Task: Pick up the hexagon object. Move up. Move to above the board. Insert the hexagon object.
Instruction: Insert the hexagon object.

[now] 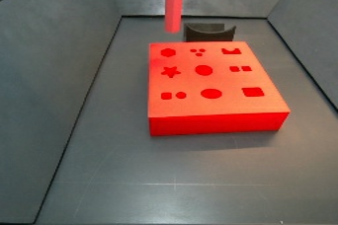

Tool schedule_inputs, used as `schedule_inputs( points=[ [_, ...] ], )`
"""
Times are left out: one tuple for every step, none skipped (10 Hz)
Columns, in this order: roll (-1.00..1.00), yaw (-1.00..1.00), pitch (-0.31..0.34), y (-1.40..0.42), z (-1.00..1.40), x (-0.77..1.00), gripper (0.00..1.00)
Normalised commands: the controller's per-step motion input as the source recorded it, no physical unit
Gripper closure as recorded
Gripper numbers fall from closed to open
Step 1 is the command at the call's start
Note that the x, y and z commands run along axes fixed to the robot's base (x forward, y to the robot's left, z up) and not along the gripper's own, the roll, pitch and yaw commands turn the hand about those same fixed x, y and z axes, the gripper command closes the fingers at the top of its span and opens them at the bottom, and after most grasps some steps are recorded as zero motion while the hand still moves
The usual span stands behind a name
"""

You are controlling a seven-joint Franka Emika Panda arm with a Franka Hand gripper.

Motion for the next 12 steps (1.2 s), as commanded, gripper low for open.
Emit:
schedule_inputs(
  points=[
    [-0.04, -0.01, -0.163, 0.00, -0.14, 0.00, 1.00],
    [0.00, 0.00, -0.091, 0.00, -0.07, 0.00, 1.00],
    [0.00, 0.00, -0.030, 0.00, -0.11, 0.00, 1.00],
    [0.09, 0.00, -0.106, 0.00, -0.39, 0.00, 1.00],
    [0.14, 0.00, -0.104, 0.00, -0.51, 0.00, 1.00],
    [0.11, 0.00, -0.130, 0.00, -0.51, -0.02, 1.00],
    [0.05, 0.00, -0.131, 0.00, -0.47, 0.00, 1.00],
    [0.05, -0.02, -0.080, 0.10, -0.32, 0.00, 1.00],
    [0.05, -0.01, 0.000, 0.20, -0.19, 0.00, 1.00],
    [0.04, -0.03, 0.014, 0.27, -0.10, 0.00, 1.00],
    [0.00, -0.02, 0.000, 0.16, -0.05, -0.07, 1.00],
    [0.00, -0.01, 0.000, 0.00, -0.06, -0.08, 1.00]
  ],
)
